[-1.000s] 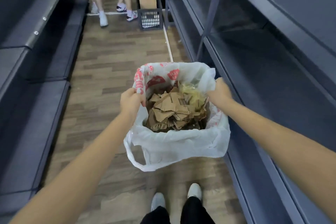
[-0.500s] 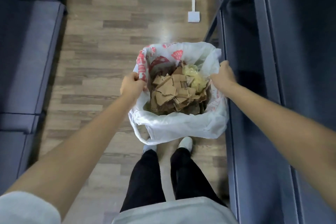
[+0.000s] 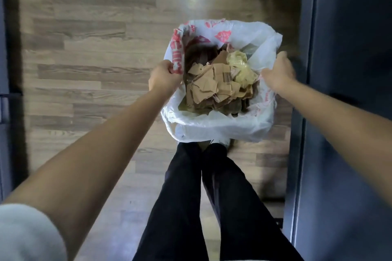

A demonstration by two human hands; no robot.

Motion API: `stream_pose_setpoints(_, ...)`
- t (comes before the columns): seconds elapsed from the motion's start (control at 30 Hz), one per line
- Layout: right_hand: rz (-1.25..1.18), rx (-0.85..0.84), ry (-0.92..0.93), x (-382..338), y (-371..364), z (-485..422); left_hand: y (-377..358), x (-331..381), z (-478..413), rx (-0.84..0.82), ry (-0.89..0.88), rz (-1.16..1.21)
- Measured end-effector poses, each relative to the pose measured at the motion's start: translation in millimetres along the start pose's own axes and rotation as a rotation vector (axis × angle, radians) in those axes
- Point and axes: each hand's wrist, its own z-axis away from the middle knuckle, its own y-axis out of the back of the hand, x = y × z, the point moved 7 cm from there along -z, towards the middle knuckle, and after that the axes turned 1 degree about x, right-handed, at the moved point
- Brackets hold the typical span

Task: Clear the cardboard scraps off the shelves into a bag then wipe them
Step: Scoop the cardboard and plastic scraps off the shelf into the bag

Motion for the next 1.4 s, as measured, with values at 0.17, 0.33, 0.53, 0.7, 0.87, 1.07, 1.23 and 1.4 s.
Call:
stream_pose_setpoints(0.17,0.058,-0.013,-0.001,6,-46,-42,-39,-28,-46,-0.030,0.023,-0.069)
stream_pose_setpoints(0.33,0.100,-0.015,-0.015,13,-82,-78,-75,-47,-76,-0.055,0.026,-0.129)
stream_pose_setpoints(0.53,0.153,-0.020,-0.035,23,-104,-106,-104,-55,-103,-0.075,-0.002,-0.159)
stream_pose_setpoints(0.7,0.201,-0.038,-0.073,32,-119,-124,-123,-60,-118,-0.102,-0.002,-0.188)
stream_pose_setpoints(0.87,0.229,-0.055,-0.092,33,-134,-138,-135,-65,-128,-0.139,-0.001,-0.225)
stream_pose_setpoints(1.07,0.247,-0.017,-0.069,37,-142,-145,-149,-68,-132,-0.196,0.013,-0.238)
stream_pose_setpoints(1.23,0.256,-0.024,-0.038,39,-147,-145,-153,-68,-128,-0.206,-0.003,-0.286)
stream_pose_setpoints(1.4,0.297,-0.045,-0.055,40,-149,-145,-153,-67,-127,-0.242,0.014,-0.309)
